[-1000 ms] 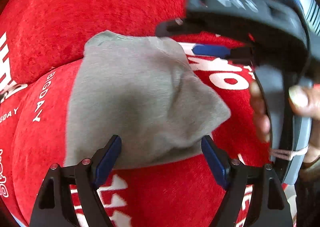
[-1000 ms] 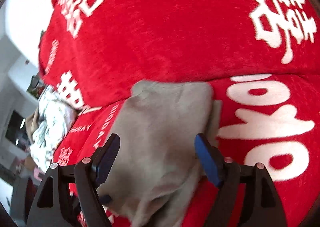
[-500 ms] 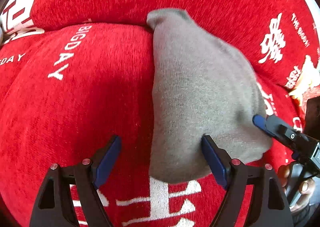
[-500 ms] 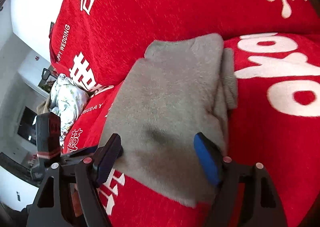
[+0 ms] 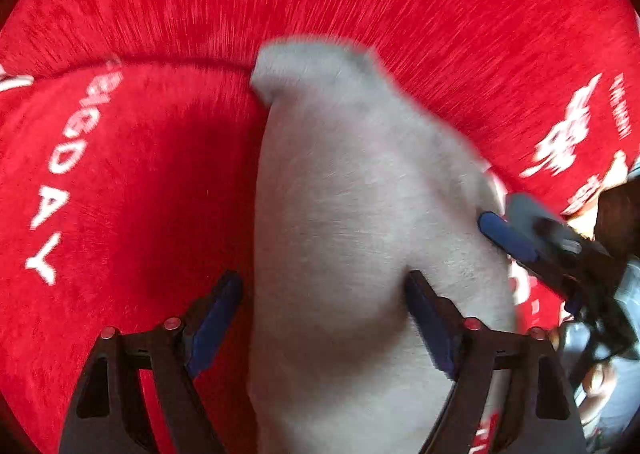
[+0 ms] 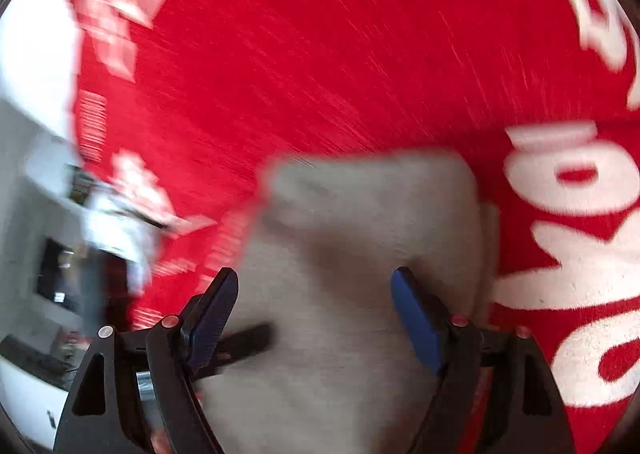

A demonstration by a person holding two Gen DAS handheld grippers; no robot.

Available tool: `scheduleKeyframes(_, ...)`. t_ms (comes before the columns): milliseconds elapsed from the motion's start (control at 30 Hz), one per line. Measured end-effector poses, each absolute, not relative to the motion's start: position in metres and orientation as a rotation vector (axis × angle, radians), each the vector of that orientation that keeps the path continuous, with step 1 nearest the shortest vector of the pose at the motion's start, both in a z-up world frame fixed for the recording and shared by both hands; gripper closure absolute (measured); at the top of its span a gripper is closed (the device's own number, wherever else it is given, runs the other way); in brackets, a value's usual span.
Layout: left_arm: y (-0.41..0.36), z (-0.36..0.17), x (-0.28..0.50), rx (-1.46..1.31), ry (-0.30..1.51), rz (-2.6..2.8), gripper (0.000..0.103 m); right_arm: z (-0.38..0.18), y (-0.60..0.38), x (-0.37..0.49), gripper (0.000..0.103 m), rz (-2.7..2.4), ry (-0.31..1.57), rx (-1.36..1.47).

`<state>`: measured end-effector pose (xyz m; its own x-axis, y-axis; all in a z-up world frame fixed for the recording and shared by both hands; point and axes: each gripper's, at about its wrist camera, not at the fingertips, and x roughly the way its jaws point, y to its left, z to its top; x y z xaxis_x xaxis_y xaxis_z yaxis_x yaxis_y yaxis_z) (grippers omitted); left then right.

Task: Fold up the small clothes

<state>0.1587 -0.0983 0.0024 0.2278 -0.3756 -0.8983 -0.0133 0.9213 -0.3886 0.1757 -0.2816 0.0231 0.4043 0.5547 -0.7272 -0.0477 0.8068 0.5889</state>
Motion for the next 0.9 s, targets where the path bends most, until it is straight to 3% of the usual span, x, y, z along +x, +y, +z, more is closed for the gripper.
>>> scheduleKeyframes(367,-0.053,0.013,0.159,-0.441,1.278,-0.332,0.002,0.033,-0.368,0.116,0.02,0.191,0.968,0.592)
scheduleKeyframes(667,-0.092,-0.004,0.156,-0.384,1.289,-0.398,0.003,-0.011,-0.308,0.134,0.019,0.329,1.047,0.671)
scheduleKeyframes(700,-0.094,-0.002,0.156,-0.385,1.284,-0.407,0.022,-0.01,-0.301,0.137,0.02,0.33,1.055,0.656)
scheduleKeyframes(733,-0.098,0.0,0.155,-0.399,1.283,-0.453,0.036,-0.007,-0.291,0.139,0.03,0.34,1.066,0.614)
scheduleKeyframes(767,-0.1,0.003,0.153,-0.389,1.278,-0.449,0.04,-0.005,-0.284,0.14,0.043,0.34,1.072,0.582)
scheduleKeyframes(833,-0.107,0.011,0.148,-0.326,1.25,-0.44,0.046,0.001,-0.28,0.136,0.054,0.335,1.06,0.574)
scheduleKeyframes(900,-0.109,0.015,0.144,-0.32,1.237,-0.434,0.05,0.005,-0.28,0.131,0.058,0.331,1.042,0.598)
